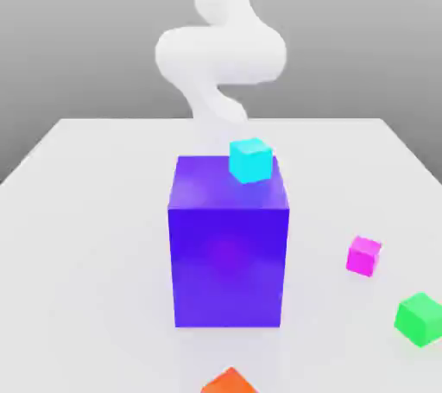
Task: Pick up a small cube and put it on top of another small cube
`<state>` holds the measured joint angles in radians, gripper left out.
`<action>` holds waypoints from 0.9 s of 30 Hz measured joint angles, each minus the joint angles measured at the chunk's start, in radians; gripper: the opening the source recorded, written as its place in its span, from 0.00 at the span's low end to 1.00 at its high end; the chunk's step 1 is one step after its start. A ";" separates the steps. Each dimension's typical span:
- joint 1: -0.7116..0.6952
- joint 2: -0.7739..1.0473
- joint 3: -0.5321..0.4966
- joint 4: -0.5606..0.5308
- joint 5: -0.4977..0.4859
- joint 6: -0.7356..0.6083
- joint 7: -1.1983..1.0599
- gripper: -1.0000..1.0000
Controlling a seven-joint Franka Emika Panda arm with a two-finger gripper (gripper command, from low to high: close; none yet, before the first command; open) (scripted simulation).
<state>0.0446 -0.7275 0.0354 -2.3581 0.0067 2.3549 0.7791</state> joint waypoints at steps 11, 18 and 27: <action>0.233 0.386 0.189 -0.288 0.024 0.283 -0.102 0.50; 0.405 0.674 0.331 -0.485 0.005 0.487 -0.148 0.50; 0.664 0.997 0.033 -0.463 -0.309 0.734 0.073 0.00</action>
<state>0.7082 0.2697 0.0683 -2.8214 -0.3019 3.0888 0.8520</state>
